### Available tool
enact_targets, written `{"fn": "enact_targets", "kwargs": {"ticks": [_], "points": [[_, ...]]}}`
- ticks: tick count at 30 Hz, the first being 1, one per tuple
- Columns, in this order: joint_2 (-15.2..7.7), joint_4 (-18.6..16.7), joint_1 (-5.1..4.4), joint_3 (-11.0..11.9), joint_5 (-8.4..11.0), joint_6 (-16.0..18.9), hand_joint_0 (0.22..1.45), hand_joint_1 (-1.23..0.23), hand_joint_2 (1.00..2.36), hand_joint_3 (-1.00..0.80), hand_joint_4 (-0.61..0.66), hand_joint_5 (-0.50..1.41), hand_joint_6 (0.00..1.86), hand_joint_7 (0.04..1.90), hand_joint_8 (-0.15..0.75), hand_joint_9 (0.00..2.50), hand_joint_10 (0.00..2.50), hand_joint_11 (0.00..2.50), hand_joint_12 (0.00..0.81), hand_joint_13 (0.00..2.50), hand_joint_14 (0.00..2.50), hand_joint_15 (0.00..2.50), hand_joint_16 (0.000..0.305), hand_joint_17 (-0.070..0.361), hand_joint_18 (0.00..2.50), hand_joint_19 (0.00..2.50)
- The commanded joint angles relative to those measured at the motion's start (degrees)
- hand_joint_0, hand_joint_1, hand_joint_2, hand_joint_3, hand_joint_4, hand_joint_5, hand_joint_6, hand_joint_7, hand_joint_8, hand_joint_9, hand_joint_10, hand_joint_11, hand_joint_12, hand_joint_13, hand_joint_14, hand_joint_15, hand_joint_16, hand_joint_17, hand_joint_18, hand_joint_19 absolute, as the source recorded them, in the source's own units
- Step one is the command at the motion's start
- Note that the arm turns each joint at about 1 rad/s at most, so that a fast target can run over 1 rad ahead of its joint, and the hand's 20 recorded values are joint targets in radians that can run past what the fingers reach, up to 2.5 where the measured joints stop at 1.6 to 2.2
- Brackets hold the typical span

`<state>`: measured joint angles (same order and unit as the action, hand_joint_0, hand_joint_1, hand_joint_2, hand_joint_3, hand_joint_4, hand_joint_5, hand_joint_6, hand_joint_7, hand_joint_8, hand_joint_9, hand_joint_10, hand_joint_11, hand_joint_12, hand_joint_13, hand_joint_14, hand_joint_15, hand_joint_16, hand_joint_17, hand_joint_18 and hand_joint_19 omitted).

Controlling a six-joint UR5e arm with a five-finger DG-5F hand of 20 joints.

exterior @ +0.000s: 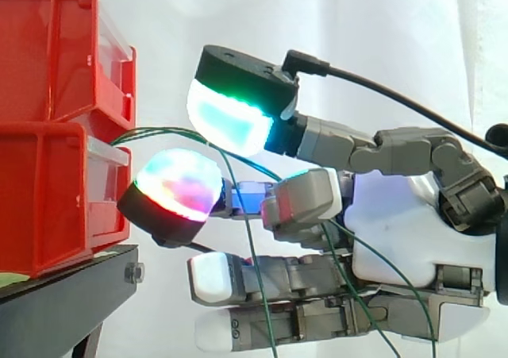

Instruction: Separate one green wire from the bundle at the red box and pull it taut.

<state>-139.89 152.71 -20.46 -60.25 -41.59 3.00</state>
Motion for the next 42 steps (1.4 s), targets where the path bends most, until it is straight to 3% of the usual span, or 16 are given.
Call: {"fn": "enact_targets", "kwargs": {"ticks": [1, 6, 15, 32, 42], "points": [[0.0, 2.3, 0.07, 0.0, -0.07, 1.7, 0.61, -0.68, 1.01, -0.40, 0.12, -0.20, 0.80, 0.93, 0.265, 1.59, 0.02, 1.06, 0.347, 1.22, 0.02, 0.51, 0.048, 0.108, 0.90, 0.35], [0.5, 6.4, 0.16, 0.0, -0.33, 4.3, 0.59, -0.65, 1.00, -0.47, 0.12, -0.20, 0.80, 0.92, 0.266, 1.59, 0.02, 1.05, 0.351, 1.22, 0.02, 0.50, 0.048, 0.109, 0.91, 0.35], [2.2, 11.8, 0.24, 0.0, -0.42, 4.5, 0.61, -0.64, 1.01, -0.42, 0.12, -0.20, 0.82, 0.93, 0.272, 1.60, 0.02, 1.04, 0.351, 1.23, 0.02, 0.50, 0.048, 0.108, 0.91, 0.35], [2.2, 12.4, 0.16, 1.4, -0.42, 4.4, 0.63, -0.73, 1.01, -0.29, 0.05, -0.21, 0.87, 0.93, 0.276, 1.51, 0.02, 1.07, 0.347, 1.21, 0.02, 0.51, 0.048, 0.108, 0.91, 0.35], [3.7, 12.8, 0.24, 1.5, -0.42, 3.5, 0.65, -0.80, 1.02, -0.26, 0.01, -0.21, 0.88, 0.95, 0.270, 1.49, 0.02, 1.09, 0.344, 1.20, 0.02, 0.52, 0.048, 0.107, 0.91, 0.36]]}}
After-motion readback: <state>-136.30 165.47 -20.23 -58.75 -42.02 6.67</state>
